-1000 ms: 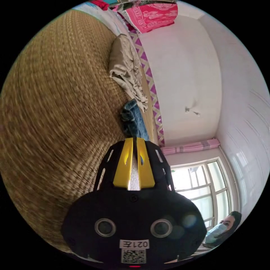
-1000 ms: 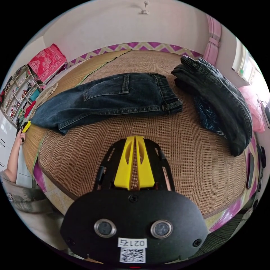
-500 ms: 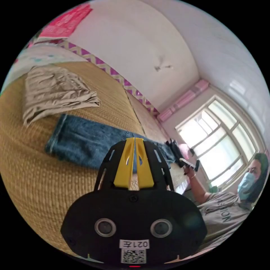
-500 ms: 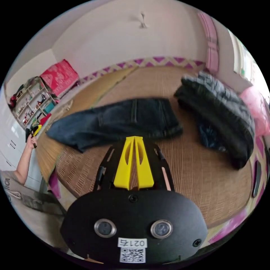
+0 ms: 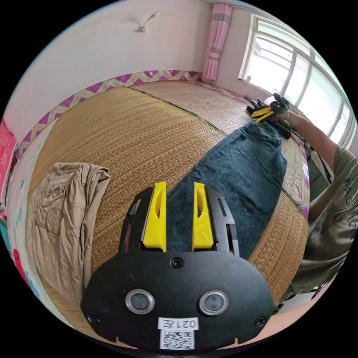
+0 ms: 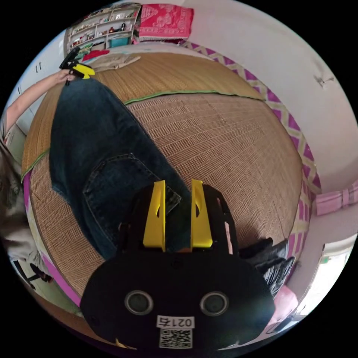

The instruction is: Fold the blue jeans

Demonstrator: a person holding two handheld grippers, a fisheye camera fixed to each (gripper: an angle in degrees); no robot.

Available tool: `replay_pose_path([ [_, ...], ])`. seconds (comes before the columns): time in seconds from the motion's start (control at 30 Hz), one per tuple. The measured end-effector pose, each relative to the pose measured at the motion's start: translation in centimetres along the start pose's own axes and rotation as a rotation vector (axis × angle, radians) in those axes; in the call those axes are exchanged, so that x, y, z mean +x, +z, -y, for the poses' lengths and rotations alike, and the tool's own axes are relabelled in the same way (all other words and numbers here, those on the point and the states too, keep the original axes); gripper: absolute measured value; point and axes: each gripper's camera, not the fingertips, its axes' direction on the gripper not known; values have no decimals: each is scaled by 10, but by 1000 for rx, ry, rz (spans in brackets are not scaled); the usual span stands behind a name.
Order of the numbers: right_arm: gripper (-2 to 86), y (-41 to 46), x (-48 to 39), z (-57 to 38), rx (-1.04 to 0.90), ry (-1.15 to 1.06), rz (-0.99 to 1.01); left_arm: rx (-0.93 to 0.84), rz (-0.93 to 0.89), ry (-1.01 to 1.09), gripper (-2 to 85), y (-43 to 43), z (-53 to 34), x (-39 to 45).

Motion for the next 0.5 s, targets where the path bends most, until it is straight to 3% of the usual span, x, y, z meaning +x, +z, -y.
replay_pose_path([
  [0.1, 87, 21, 19, 12, -52, -25, 65, -37, -34, 15, 113, 11, 8, -7],
  [0.2, 5, 19, 32, 13, -57, -25, 191, -79, -75, 18, 102, 22, 7, -14],
  [0.5, -10, -82, 32, -41, 204, -20, 182, -81, -121, 6, 46, 37, 2, -18],
])
